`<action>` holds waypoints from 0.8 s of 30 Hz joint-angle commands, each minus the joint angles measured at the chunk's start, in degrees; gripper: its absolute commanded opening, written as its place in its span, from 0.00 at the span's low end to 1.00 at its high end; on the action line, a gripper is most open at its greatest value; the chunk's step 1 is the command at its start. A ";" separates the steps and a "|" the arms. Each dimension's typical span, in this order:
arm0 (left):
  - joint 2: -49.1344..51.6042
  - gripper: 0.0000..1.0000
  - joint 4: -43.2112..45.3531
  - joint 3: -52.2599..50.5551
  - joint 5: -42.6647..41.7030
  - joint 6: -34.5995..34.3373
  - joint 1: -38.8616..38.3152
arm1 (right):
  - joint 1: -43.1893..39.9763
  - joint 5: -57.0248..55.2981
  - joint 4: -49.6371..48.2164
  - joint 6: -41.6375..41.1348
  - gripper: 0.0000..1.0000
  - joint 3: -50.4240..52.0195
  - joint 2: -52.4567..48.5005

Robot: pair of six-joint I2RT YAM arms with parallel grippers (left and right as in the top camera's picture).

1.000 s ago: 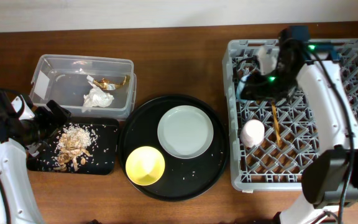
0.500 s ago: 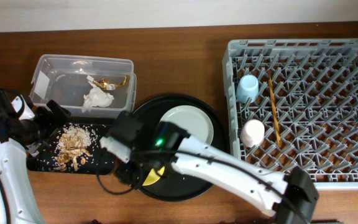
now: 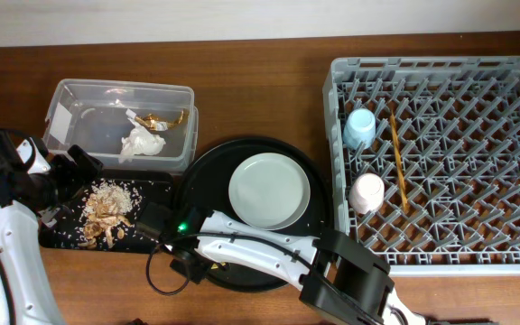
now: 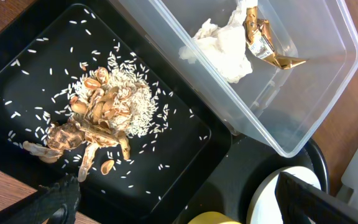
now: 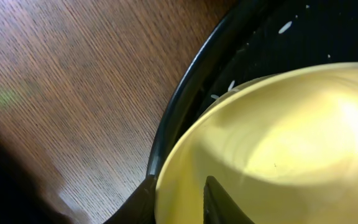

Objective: Sort waste into correct bins and load items into the dishwasher rack
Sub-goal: 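Reach the right gripper to the yellow bowl on the round tray and grasp it, then lift the yellow bowl into the back of the rack and release it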

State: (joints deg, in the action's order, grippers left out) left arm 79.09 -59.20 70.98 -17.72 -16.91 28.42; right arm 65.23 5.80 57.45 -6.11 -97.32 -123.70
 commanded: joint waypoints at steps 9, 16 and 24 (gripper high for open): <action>-0.02 0.99 -0.04 -0.07 0.17 -0.15 0.24 | -0.07 0.15 2.32 -1.88 0.04 -1.44 3.54; -0.02 0.99 -0.04 -0.07 0.17 -0.15 0.24 | -17.68 9.86 6.21 1.64 0.04 -2.71 30.47; -0.02 0.99 -0.04 -0.07 0.17 -0.17 0.24 | -75.89 64.17 -8.57 16.15 0.04 -2.71 25.94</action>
State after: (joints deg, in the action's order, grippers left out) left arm 79.09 -59.35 70.94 -17.54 -16.91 28.62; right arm -4.29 54.04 56.05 8.29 -99.44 -93.21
